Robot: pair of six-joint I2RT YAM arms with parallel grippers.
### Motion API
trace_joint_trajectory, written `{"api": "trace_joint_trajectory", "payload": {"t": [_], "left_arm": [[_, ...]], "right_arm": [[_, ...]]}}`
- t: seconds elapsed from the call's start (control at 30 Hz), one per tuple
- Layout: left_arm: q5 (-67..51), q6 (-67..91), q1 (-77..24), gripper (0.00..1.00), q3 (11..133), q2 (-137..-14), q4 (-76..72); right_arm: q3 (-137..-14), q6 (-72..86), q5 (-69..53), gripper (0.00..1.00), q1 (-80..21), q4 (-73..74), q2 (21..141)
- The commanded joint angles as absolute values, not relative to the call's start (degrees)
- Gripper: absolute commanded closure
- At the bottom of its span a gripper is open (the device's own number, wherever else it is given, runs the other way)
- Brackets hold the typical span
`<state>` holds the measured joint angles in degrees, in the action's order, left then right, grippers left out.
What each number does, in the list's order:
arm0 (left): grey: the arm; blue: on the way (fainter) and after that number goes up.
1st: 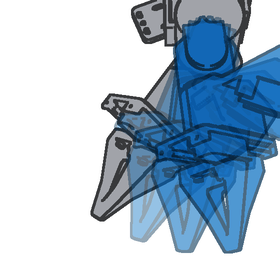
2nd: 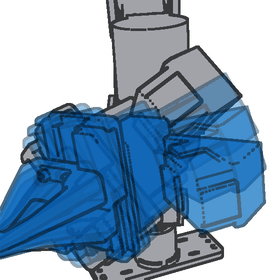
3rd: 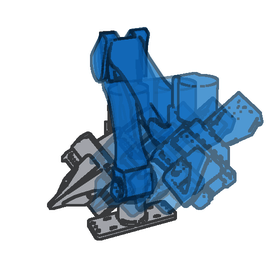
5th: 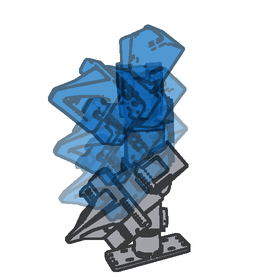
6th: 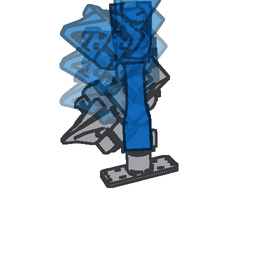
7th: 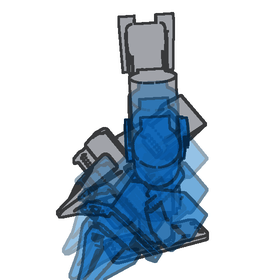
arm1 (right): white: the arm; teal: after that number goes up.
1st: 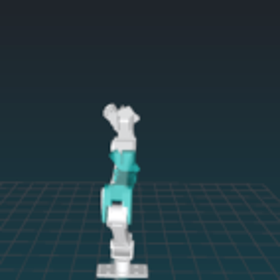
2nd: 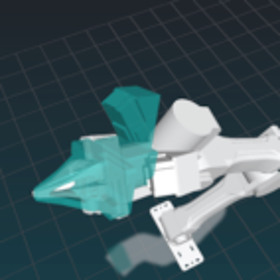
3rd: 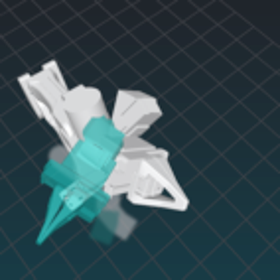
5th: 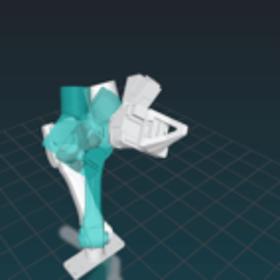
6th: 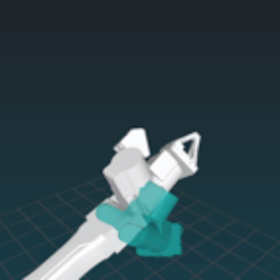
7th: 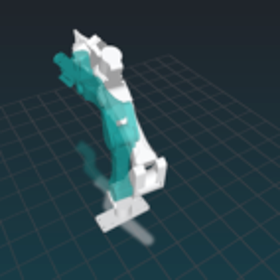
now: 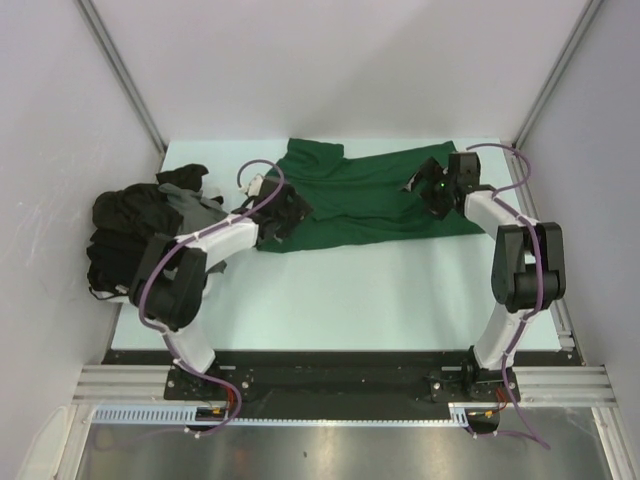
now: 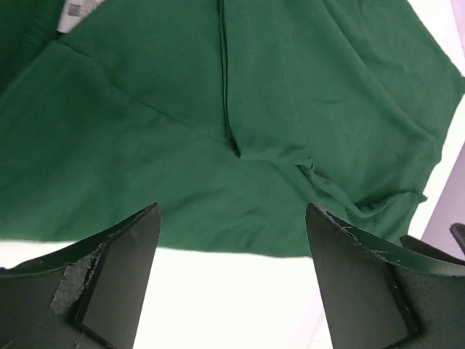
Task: Fold and stack the t-shirts
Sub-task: Fold the flattened tshirt in 1/3 of the way
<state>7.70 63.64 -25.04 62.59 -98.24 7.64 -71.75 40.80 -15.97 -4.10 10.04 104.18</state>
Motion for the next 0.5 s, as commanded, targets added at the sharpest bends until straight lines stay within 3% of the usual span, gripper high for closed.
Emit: {"api": "trace_joint_trajectory", "payload": {"t": [0.0, 0.47], "left_arm": [[5.11, 68.29, -24.87, 0.15, 65.82, -102.56, 4.05], [3.69, 69.87, -24.96, 0.29, 75.40, -112.14, 3.16]], "right_arm": [[-76.28, 42.37, -14.59, 0.00, -3.69, 7.65, 106.60], [-79.28, 42.45, -17.31, 0.00, -0.44, 9.05, 105.91]]}}
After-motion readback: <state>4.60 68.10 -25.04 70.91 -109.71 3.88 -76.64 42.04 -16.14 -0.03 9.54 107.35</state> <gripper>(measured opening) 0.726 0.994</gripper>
